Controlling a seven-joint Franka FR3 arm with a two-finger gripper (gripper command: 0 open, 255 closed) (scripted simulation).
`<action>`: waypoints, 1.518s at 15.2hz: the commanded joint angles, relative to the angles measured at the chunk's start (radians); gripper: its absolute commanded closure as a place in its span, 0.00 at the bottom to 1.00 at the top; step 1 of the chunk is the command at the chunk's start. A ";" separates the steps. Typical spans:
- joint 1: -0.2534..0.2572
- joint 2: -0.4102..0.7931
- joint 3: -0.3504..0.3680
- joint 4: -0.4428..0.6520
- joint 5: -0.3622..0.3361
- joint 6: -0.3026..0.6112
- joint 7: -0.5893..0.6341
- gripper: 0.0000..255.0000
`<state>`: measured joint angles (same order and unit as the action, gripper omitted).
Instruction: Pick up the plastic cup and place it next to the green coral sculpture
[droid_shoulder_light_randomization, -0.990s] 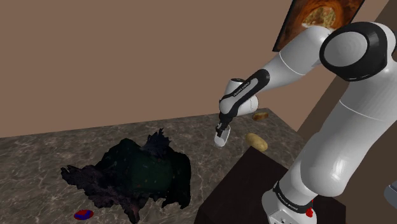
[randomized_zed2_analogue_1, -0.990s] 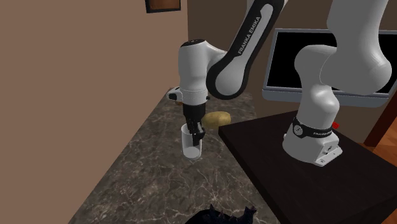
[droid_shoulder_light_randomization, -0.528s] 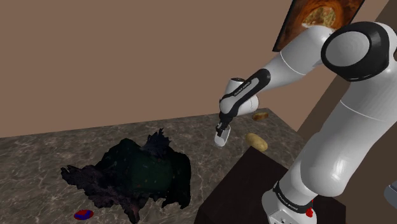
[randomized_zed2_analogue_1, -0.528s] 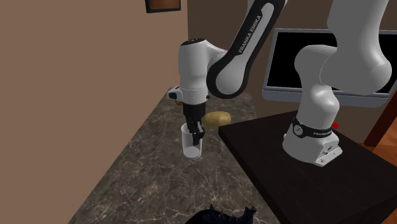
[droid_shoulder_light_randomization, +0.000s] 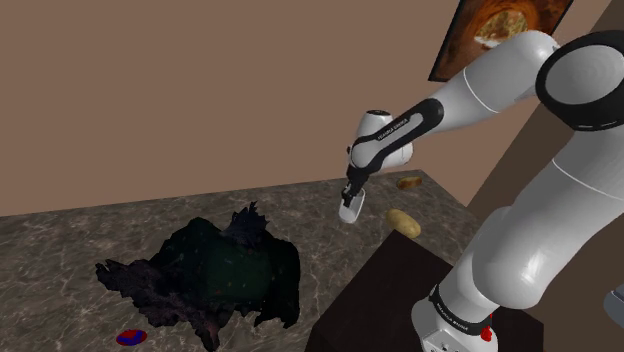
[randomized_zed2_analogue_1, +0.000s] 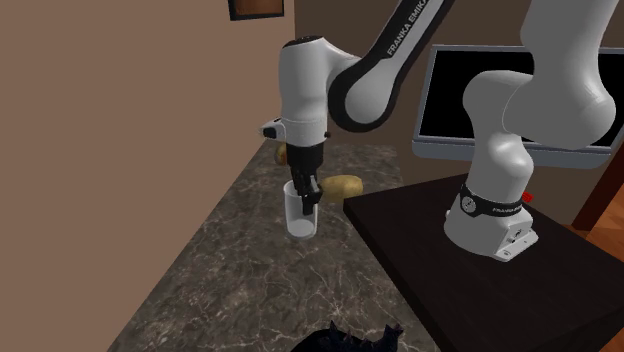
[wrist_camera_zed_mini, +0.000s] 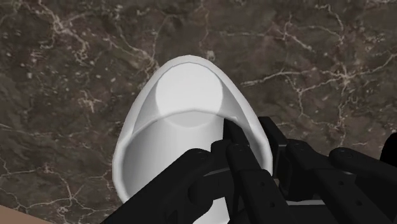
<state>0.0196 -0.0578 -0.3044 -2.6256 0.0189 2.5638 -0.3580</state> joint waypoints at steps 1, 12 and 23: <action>-0.003 -0.032 0.001 0.004 -0.018 -0.035 0.014 1.00; -0.017 -0.167 0.014 0.048 -0.070 -0.209 0.057 1.00; -0.024 -0.267 0.031 0.121 -0.091 -0.380 0.078 1.00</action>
<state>-0.0051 -0.3155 -0.2764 -2.5140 -0.0709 2.2023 -0.2839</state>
